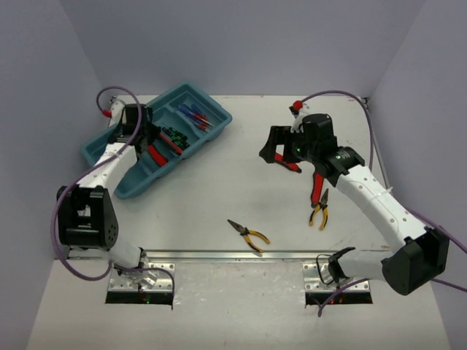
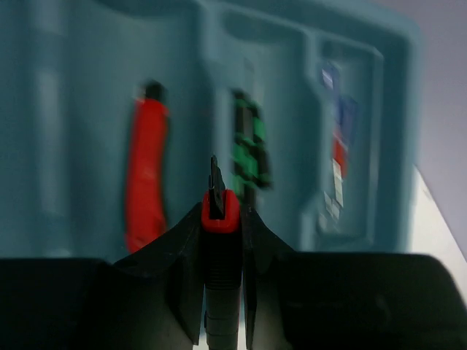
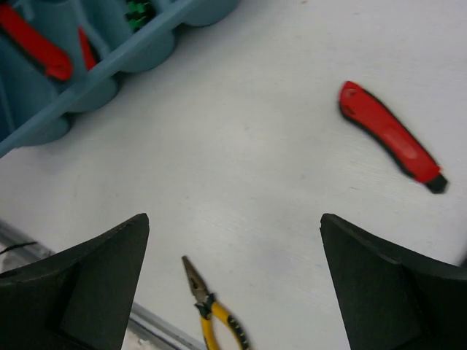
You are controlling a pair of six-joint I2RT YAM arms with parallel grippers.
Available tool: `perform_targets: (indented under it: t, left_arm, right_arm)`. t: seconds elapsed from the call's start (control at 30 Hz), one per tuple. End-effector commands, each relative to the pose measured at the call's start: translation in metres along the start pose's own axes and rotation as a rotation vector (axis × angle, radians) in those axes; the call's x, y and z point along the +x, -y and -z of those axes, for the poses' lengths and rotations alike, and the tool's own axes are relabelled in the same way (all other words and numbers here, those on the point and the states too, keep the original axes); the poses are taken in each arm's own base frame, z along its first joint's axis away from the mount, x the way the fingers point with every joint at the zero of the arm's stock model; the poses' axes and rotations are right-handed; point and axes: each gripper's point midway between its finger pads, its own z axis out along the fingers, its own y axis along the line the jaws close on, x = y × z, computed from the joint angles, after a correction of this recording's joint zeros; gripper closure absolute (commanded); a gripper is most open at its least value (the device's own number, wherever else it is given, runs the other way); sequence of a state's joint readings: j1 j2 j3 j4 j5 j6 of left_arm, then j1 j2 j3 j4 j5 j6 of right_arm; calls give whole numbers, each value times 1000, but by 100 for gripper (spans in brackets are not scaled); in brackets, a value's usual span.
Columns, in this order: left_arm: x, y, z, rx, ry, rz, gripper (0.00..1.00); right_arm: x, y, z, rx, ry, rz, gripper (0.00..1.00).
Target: Sort the tools into containers
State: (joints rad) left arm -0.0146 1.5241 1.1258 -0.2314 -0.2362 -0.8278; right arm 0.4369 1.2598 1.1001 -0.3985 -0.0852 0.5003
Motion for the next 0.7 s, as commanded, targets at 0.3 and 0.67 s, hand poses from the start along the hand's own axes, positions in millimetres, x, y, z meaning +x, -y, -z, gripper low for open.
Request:
perform_targets:
  t: [0.3,0.67]
  left_arm:
    - [-42,-80,-60,-329,-57,-71,15]
    - [-69,6,24,17,-9,-61,0]
  right_arm:
    - [28,65,-54,109,-213,238,1]
    - [39,149,-133,229,-479,644,1]
